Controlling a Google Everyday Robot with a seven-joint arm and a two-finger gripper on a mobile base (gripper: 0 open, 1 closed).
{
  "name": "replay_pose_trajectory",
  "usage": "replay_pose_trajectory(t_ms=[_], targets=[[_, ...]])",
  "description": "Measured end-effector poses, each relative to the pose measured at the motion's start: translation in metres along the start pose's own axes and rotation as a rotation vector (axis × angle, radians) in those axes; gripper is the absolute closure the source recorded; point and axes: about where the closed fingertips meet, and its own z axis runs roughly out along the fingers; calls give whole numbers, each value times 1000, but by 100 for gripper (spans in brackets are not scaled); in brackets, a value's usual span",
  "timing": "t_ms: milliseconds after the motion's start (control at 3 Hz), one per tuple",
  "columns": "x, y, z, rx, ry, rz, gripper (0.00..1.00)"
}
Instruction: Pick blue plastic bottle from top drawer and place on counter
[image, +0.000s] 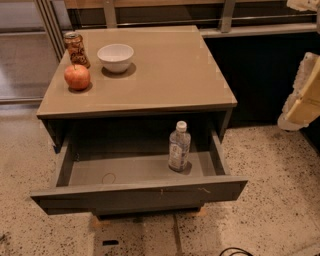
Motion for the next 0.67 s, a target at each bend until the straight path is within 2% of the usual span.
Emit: replay_pose_trajectory(t_ms=[333,667], targets=[[0,0,0,0,0,0,1],[0,0,0,0,0,0,14]])
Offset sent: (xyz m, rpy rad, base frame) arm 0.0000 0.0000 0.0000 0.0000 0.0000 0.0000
